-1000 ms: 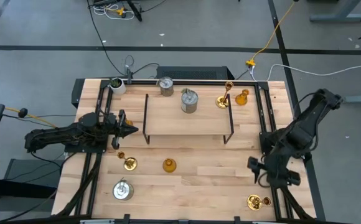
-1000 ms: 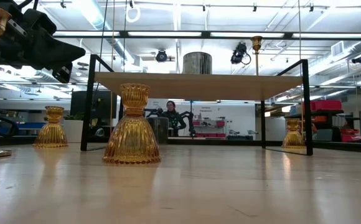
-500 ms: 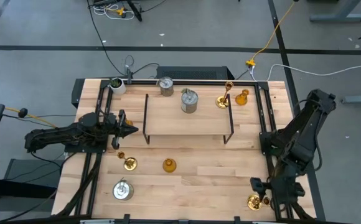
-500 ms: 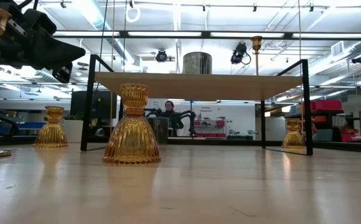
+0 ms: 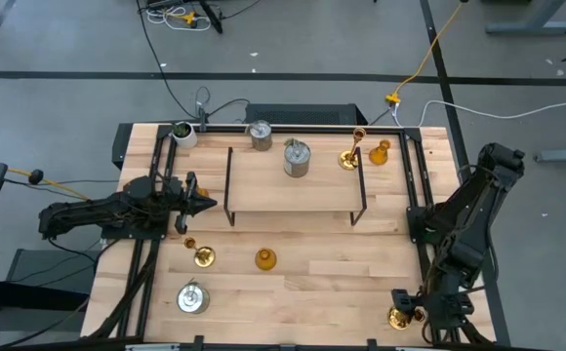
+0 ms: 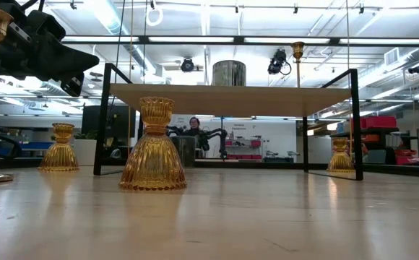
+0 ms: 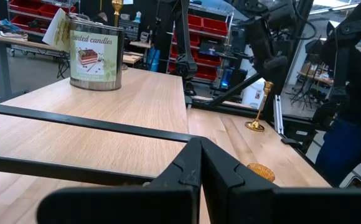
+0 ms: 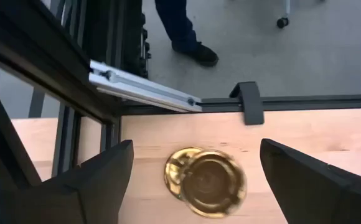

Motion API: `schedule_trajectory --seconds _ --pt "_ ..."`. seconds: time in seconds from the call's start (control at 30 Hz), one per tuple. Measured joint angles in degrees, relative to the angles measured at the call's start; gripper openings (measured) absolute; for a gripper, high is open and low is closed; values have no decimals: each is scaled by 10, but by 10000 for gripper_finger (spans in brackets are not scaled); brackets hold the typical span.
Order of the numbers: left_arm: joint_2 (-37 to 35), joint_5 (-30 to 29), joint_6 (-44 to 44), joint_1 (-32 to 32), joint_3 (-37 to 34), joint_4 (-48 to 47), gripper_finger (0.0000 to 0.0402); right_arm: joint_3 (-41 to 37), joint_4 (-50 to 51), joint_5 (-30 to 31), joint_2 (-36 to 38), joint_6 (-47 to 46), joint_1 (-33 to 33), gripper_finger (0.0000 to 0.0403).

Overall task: Pick & Place candle stick holders
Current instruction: Put the right candle holder on the shelf aligned with the other candle holder

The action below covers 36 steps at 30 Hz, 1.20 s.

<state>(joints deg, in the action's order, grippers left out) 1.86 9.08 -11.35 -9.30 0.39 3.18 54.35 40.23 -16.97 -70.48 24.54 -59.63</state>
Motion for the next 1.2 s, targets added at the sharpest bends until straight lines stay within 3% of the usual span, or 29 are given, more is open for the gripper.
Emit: schedule_trajectory --seconds 0.33,0.7,0.87,1.2 --pt "0 0 0 0 0 0 7 -22 -19 15 0 0 -15 349" --pt "0 0 0 0 0 0 7 -22 -46 16 0 0 -15 286" --pt "0 0 0 0 0 0 7 -22 -47 52 0 0 -15 260" --pt "0 0 0 0 0 0 7 -25 -47 60 0 -3 -15 247"
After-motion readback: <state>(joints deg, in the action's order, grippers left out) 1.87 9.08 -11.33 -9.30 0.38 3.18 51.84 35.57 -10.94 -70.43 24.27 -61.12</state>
